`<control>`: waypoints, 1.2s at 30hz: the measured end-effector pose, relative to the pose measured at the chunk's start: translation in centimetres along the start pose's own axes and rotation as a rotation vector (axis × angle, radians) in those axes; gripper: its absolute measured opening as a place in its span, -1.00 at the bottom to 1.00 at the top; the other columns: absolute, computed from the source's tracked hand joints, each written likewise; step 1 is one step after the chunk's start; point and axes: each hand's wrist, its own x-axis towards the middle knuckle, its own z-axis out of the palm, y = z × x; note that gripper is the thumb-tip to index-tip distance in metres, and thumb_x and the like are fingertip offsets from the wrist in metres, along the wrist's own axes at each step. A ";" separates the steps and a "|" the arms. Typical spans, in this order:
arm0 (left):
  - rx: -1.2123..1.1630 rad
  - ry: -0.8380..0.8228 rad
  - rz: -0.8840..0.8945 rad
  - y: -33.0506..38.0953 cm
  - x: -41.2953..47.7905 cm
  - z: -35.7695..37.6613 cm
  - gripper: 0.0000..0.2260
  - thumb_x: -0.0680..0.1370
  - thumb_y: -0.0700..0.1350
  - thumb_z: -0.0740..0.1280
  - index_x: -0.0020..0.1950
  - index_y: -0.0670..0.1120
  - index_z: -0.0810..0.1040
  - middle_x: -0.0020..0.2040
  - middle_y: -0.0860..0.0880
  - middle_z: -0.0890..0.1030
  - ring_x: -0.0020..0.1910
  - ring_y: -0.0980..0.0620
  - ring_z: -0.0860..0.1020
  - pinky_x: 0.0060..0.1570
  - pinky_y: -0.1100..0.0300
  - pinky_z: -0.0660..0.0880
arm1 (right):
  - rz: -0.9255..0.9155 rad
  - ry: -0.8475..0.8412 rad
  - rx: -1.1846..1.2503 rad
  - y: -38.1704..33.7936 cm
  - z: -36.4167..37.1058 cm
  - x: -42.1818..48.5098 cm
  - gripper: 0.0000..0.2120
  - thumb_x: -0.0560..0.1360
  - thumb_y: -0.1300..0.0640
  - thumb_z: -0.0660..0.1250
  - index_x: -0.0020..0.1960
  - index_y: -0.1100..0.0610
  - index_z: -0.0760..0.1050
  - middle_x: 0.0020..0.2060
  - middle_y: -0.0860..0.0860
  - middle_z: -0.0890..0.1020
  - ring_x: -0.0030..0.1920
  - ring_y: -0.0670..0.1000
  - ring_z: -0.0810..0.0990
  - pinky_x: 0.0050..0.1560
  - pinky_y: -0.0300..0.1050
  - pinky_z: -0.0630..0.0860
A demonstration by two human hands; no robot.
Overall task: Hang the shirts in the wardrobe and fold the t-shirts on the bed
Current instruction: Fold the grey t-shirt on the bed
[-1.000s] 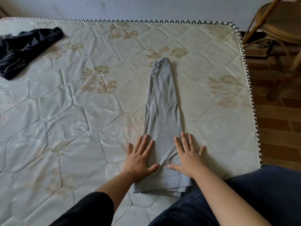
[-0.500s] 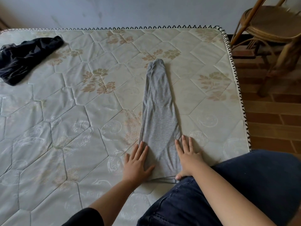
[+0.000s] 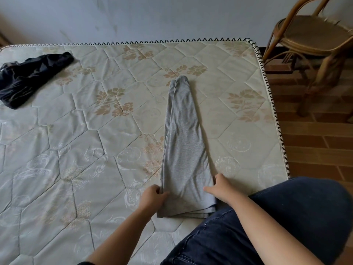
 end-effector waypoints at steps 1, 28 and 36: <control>0.006 -0.035 0.001 0.1 0.0 -0.2 -0.89 0.54 -0.11 0.32 -0.15 -0.11 0.49 -0.16 -0.06 0.57 -0.18 0.02 0.52 -0.23 0.18 0.49 | 0.010 -0.033 -0.043 0.0 0.1 -0.1 -0.76 0.51 0.10 0.34 0.04 0.18 0.33 -0.09 0.03 0.43 -0.13 -0.02 0.42 -0.17 -0.17 0.34; -0.942 -0.374 -0.196 5.4 0.7 -4.5 -0.86 0.59 -0.36 0.15 -0.14 -0.25 0.43 -0.50 -0.04 0.46 -0.59 0.19 0.43 -0.61 0.40 0.41 | 0.047 0.064 0.628 -3.4 -5.4 0.4 -0.82 0.48 0.31 0.32 0.06 0.36 0.55 -0.15 0.23 0.63 -0.10 0.16 0.63 -0.12 -0.11 0.49; -0.697 0.019 -0.173 4.7 4.9 -3.8 -0.85 0.62 -0.14 0.17 0.10 -0.18 0.44 -0.27 -0.10 0.51 -0.36 0.04 0.46 -0.36 0.24 0.33 | 0.039 0.359 0.386 -3.5 -3.9 3.6 -0.76 0.56 0.23 0.13 0.00 0.35 0.52 -0.35 0.14 0.61 -0.32 0.13 0.55 -0.29 -0.15 0.35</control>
